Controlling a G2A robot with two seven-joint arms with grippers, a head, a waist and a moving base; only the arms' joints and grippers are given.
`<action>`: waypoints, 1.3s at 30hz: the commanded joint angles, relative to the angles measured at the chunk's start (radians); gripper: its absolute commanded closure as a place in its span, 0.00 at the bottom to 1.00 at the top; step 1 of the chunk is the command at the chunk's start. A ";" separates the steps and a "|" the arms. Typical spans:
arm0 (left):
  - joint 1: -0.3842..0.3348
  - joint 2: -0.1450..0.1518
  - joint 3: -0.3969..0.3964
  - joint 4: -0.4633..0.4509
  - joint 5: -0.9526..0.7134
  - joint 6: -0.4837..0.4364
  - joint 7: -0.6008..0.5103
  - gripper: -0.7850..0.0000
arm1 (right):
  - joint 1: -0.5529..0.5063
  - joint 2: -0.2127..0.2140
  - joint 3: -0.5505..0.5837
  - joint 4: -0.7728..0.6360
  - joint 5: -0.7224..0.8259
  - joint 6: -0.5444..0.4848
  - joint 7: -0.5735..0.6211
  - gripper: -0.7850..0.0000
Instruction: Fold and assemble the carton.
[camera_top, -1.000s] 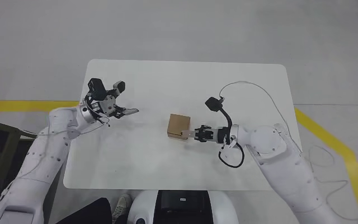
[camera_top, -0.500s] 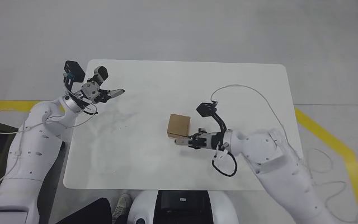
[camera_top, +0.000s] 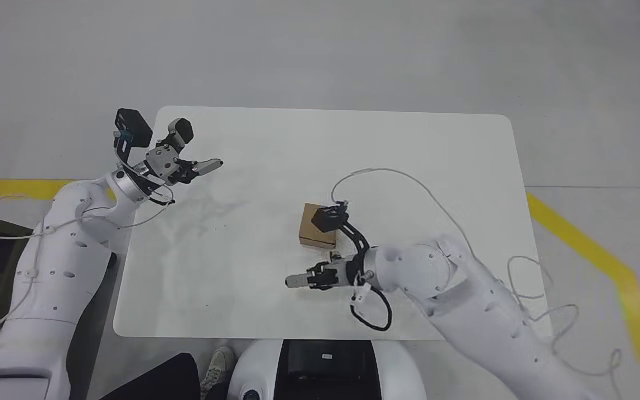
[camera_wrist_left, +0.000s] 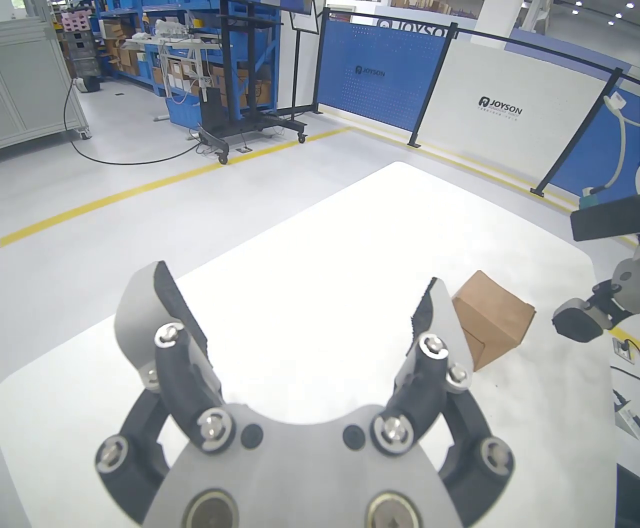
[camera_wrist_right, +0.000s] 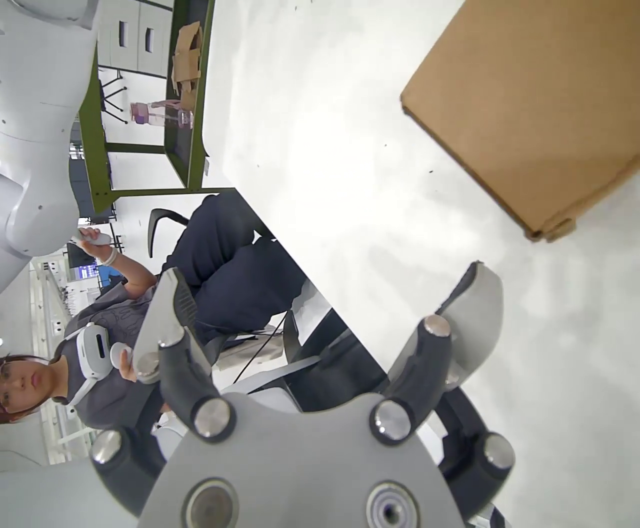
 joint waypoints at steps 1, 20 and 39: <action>0.000 0.000 0.000 0.000 0.000 0.000 0.000 0.00 | 0.012 -0.006 -0.013 0.025 0.007 -0.004 -0.008 0.00; 0.000 0.000 0.000 0.000 0.000 0.000 0.000 0.00 | 0.134 -0.018 -0.010 0.155 -0.160 0.023 -0.037 0.00; 0.000 0.000 0.000 0.000 0.000 0.000 0.000 0.00 | 0.068 -0.003 -0.051 0.062 -0.541 -0.078 -0.107 0.00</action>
